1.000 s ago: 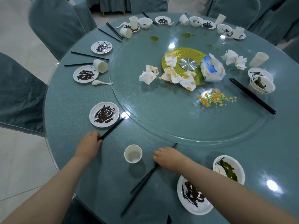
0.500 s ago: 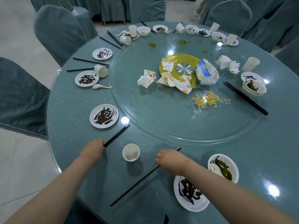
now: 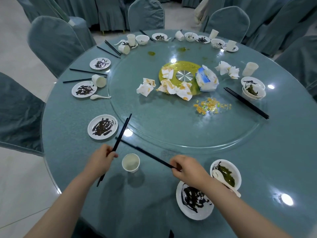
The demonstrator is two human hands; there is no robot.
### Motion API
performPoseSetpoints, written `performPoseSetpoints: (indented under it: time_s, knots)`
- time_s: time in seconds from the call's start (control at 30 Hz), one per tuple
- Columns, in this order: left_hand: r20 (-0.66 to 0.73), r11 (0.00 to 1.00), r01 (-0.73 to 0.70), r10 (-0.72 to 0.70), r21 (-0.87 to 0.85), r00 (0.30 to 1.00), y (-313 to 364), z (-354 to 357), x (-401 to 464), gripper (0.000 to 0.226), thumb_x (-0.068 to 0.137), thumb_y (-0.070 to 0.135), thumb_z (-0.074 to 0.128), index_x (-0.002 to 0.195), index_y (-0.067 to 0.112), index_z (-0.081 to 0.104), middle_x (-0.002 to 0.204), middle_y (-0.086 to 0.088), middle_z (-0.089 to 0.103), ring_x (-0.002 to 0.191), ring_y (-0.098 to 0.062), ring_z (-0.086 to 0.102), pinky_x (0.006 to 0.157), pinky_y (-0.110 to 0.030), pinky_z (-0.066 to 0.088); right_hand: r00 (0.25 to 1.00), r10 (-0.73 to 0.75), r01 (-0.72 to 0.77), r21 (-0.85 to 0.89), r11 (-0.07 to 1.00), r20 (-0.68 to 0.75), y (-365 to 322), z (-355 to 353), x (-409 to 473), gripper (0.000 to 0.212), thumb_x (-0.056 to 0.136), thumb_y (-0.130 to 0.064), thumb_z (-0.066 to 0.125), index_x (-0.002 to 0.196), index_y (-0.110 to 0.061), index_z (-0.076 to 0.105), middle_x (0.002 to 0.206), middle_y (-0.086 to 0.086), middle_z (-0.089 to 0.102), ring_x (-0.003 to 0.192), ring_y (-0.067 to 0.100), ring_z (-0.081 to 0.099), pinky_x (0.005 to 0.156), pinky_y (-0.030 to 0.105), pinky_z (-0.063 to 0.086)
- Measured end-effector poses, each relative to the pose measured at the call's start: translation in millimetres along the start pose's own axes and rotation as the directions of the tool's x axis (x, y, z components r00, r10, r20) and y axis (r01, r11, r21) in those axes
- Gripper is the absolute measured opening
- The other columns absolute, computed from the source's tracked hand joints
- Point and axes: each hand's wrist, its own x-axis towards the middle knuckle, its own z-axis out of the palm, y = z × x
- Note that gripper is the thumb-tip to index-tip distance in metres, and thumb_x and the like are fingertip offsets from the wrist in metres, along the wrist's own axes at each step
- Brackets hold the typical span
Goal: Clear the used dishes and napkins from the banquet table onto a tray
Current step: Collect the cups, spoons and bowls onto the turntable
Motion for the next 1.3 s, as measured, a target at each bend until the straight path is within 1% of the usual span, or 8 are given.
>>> performPoseSetpoints:
  time_s: [0.1,0.23,0.33,0.5,0.6,0.8,1.1,1.3]
  knots:
    - [0.046,0.974,0.028,-0.018,-0.223,0.999,25,3,-11,0.004,0.091,0.011,0.058,0.093,0.013,0.055,0.080,0.004,0.074,0.079,-0.013,0.065,0.075,-0.032,0.048,0.986,0.159,-0.147,0.198,0.969,-0.043,-9,6,-6,0.027,0.079,-0.020,0.063,0.070,-0.039,0.047,0.071,-0.016,0.055,0.067,0.003,0.051,0.067,0.022,0.044]
    - [0.154,0.860,0.071,0.009,-0.505,0.988,55,16,-24,0.012,0.091,0.005,0.058,0.097,0.015,0.060,0.081,-0.004,0.075,0.072,-0.017,0.064,0.078,-0.035,0.053,0.950,0.314,-0.272,0.497,0.824,0.000,-26,14,-9,0.021,0.081,-0.014,0.069,0.074,-0.032,0.060,0.073,-0.009,0.065,0.064,0.001,0.057,0.070,0.021,0.050]
    - [0.283,0.773,0.160,0.026,-0.613,0.959,72,33,-35,0.013,0.093,0.003,0.057,0.103,0.008,0.065,0.088,-0.010,0.075,0.069,-0.014,0.063,0.069,-0.026,0.055,0.936,0.349,-0.299,0.620,0.726,0.043,-36,22,-9,0.014,0.080,-0.012,0.070,0.076,-0.024,0.063,0.075,-0.002,0.065,0.066,0.010,0.058,0.072,0.032,0.052]
    - [0.378,0.614,0.292,0.011,-0.733,0.926,87,59,-48,0.013,0.095,0.003,0.056,0.104,0.004,0.065,0.093,-0.011,0.074,0.079,-0.016,0.069,0.069,-0.022,0.057,0.899,0.423,-0.366,0.721,0.589,0.110,-49,29,-13,0.016,0.084,-0.005,0.067,0.077,-0.018,0.062,0.070,-0.002,0.061,0.062,0.014,0.055,0.066,0.033,0.050]
    - [0.394,0.559,0.317,0.019,-0.766,0.919,91,67,-54,0.013,0.094,0.003,0.057,0.103,0.006,0.066,0.090,-0.006,0.074,0.078,-0.012,0.070,0.068,-0.022,0.057,0.881,0.444,-0.398,0.766,0.505,0.164,-54,33,-18,0.014,0.084,-0.005,0.066,0.077,-0.017,0.064,0.065,-0.003,0.062,0.061,0.016,0.059,0.074,0.046,0.056]
    - [0.435,0.522,0.350,0.045,-0.778,0.899,91,74,-60,0.017,0.094,0.005,0.057,0.110,0.003,0.063,0.106,-0.012,0.073,0.091,-0.018,0.070,0.069,-0.025,0.057,0.866,0.452,-0.419,0.806,0.418,0.216,-60,31,-27,0.005,0.087,-0.001,0.063,0.090,-0.004,0.064,0.081,0.013,0.063,0.071,0.021,0.063,0.075,0.040,0.059]
    - [0.486,0.511,0.407,0.023,-0.757,0.874,93,79,-63,0.019,0.090,0.004,0.063,0.109,0.004,0.066,0.104,-0.013,0.073,0.093,-0.020,0.070,0.072,-0.026,0.058,0.864,0.417,-0.449,0.803,0.391,0.280,-62,24,-33,0.007,0.087,0.002,0.063,0.087,-0.005,0.063,0.082,0.013,0.064,0.071,0.022,0.066,0.072,0.034,0.060]
    - [0.415,0.488,0.368,-0.014,-0.791,0.910,96,79,-60,0.017,0.089,0.004,0.064,0.106,0.004,0.066,0.098,-0.012,0.074,0.093,-0.022,0.069,0.070,-0.025,0.058,0.872,0.390,-0.413,0.872,0.262,0.296,-58,24,-38,0.006,0.089,-0.003,0.065,0.095,-0.005,0.066,0.085,0.011,0.069,0.075,0.020,0.068,0.075,0.033,0.059]
